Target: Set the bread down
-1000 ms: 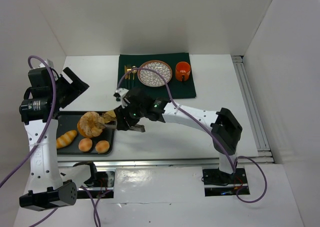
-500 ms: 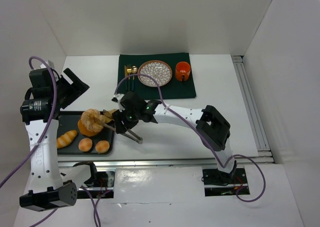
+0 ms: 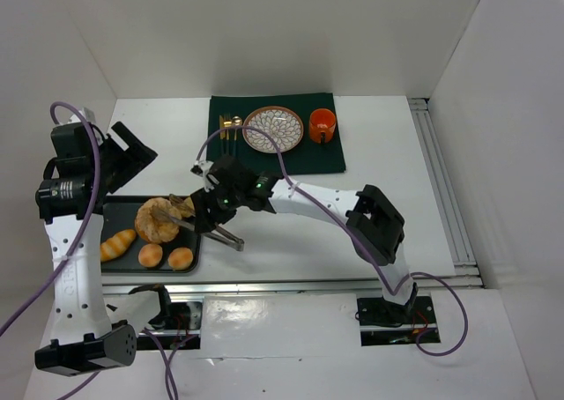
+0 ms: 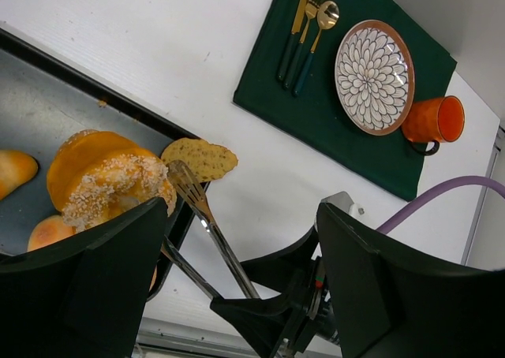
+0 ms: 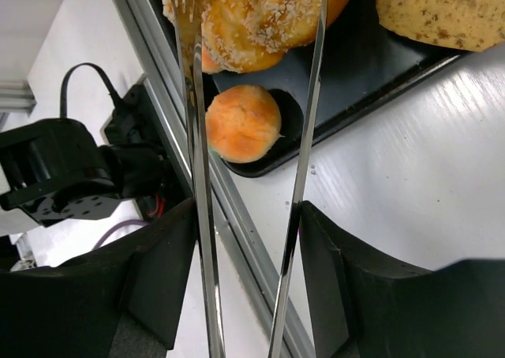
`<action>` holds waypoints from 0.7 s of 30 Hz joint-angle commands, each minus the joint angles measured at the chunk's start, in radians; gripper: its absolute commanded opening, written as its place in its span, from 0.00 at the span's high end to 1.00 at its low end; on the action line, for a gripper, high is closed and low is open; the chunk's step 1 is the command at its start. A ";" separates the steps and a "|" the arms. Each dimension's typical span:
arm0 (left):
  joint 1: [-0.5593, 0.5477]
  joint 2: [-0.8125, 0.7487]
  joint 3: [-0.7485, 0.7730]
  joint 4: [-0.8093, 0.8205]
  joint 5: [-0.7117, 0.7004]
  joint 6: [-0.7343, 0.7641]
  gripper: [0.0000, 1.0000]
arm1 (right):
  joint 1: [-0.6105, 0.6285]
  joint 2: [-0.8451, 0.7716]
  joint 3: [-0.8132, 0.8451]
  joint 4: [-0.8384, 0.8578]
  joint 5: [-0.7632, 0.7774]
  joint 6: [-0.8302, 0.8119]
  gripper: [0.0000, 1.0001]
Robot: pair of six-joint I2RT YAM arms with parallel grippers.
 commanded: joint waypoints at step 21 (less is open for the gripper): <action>0.006 -0.019 -0.002 0.032 0.009 -0.007 0.11 | -0.009 -0.002 0.071 -0.077 0.069 0.037 0.37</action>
